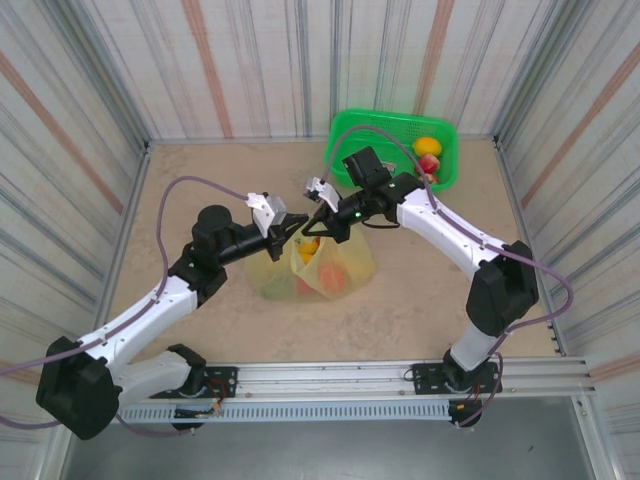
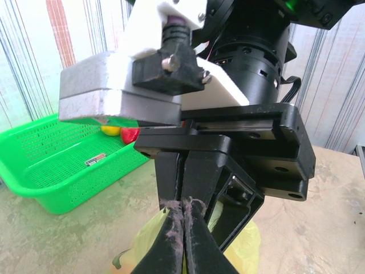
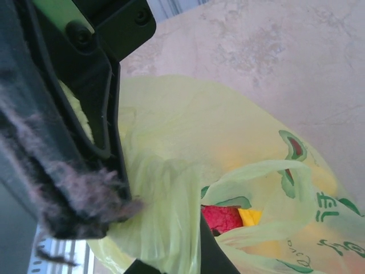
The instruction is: Place the fake fruits into the plastic bag and tie a complex knot
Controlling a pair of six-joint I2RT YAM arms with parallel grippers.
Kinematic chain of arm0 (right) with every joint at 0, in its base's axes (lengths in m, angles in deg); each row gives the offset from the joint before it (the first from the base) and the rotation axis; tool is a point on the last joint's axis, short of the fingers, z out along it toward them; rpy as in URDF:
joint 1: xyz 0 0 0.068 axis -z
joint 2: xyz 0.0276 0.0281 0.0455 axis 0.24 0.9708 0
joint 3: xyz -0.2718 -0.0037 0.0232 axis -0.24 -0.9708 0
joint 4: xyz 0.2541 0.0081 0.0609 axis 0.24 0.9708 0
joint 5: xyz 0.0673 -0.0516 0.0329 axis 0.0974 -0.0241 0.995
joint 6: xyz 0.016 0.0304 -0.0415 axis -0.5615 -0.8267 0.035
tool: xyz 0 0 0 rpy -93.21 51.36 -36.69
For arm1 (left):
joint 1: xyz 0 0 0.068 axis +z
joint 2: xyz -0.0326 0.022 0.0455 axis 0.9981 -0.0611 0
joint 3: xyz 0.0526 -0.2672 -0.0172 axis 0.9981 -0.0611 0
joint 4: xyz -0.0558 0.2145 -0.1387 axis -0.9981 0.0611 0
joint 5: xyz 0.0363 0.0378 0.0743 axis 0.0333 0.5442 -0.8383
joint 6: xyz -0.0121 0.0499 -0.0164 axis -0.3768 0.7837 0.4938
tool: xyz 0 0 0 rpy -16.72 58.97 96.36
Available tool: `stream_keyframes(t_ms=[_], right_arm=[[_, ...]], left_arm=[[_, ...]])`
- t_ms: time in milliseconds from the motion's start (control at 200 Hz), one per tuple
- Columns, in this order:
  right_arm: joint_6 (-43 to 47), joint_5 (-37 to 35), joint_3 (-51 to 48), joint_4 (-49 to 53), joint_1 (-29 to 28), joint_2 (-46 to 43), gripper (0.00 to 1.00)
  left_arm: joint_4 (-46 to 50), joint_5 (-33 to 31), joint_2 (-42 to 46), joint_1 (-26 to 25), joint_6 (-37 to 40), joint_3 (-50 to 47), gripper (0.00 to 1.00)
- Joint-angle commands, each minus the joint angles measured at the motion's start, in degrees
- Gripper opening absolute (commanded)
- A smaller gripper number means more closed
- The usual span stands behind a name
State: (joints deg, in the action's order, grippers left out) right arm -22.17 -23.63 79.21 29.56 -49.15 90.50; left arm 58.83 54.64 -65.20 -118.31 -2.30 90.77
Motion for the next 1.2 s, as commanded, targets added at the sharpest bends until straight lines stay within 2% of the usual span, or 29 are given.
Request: stream_keyframes(t_ms=[0,210,371,456,606,822,1042,1197], right_arm=[[2.0,-6.2,-1.8,-1.6,0.0,-4.5,0.0],[3.2,-27.3,-8.8,-11.9,-2.3,-9.3,0.0],[1.5,-40.6,-18.2,-30.6,-5.6,-13.1,0.0],[2.7,-44.6,-22.1,-38.4,-7.2,-14.1,0.0],[6.1,-47.4,-25.3,-45.2,-9.2,-14.2,0.0],[7.7,-50.1,-28.4,-52.3,-9.7,-14.1,0.0],[9.3,-45.9,-30.4,-54.5,-9.7,-14.4,0.0],[9.4,-42.9,-31.2,-54.6,-9.6,-14.5,0.0]], left_arm=[[-0.8,-0.3,1.0,0.7,1.4,0.3,0.05],[-0.7,-1.3,1.8,0.9,1.4,0.2,0.07],[-0.5,-1.2,1.8,0.9,0.7,0.2,0.09],[-0.1,-1.5,2.0,0.8,0.7,0.0,0.1],[0.7,-3.2,2.8,0.0,1.0,-0.1,0.11],[4.3,-5.8,4.7,-1.9,2.1,0.8,0.19],[11.2,-7.5,7.4,-2.8,2.3,5.2,0.5],[15.0,-6.2,9.7,-0.9,0.0,8.2,0.66]])
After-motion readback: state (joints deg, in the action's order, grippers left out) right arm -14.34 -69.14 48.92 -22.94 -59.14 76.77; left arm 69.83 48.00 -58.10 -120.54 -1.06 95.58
